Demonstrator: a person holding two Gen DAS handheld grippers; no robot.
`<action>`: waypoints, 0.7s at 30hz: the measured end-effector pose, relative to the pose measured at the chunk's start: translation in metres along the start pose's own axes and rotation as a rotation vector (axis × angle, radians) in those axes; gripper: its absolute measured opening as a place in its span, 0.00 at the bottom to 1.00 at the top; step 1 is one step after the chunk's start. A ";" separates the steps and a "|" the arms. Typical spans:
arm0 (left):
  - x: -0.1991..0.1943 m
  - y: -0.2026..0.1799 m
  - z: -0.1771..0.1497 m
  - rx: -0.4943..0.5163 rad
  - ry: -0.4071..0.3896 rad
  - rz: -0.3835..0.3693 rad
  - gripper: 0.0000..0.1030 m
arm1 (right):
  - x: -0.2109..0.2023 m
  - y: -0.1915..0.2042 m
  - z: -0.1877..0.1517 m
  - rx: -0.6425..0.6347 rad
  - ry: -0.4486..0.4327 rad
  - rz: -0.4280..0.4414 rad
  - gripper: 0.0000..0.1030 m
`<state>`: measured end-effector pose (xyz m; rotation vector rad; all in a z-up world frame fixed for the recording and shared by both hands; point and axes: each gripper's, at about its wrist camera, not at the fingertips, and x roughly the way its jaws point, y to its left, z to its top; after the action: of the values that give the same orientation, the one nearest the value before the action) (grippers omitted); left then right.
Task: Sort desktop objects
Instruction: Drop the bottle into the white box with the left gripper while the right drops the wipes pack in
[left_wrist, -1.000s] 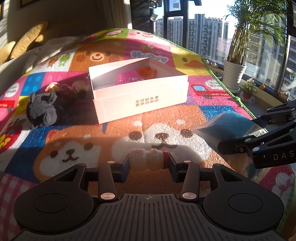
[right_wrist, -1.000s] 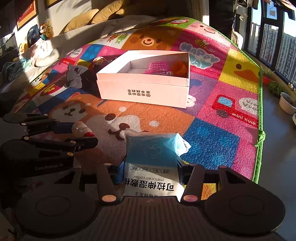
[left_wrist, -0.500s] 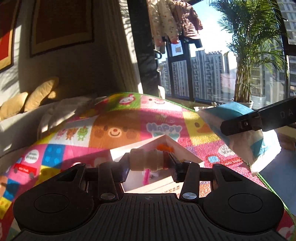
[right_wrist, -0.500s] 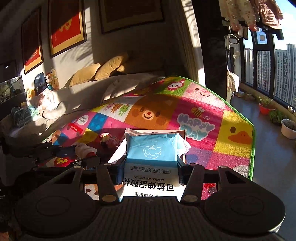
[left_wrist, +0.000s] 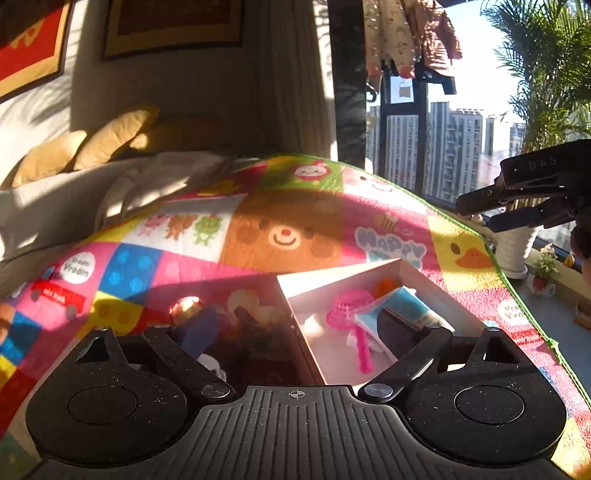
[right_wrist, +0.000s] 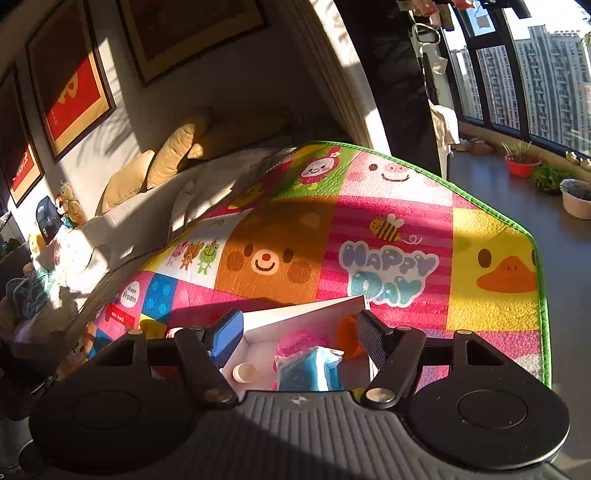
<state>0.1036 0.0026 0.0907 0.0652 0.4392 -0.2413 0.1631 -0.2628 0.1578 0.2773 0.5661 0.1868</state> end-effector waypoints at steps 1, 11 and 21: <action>0.000 0.004 -0.013 -0.007 0.031 0.013 0.94 | 0.003 0.000 -0.003 -0.005 0.012 -0.005 0.67; -0.024 0.046 -0.084 -0.073 0.107 0.170 0.98 | 0.045 0.094 -0.046 -0.264 0.165 0.016 0.46; -0.039 0.102 -0.106 -0.255 0.137 0.179 1.00 | 0.120 0.244 -0.103 -0.658 0.224 0.142 0.95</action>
<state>0.0503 0.1220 0.0131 -0.1292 0.5937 -0.0036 0.1815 0.0192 0.0895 -0.3484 0.6745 0.5309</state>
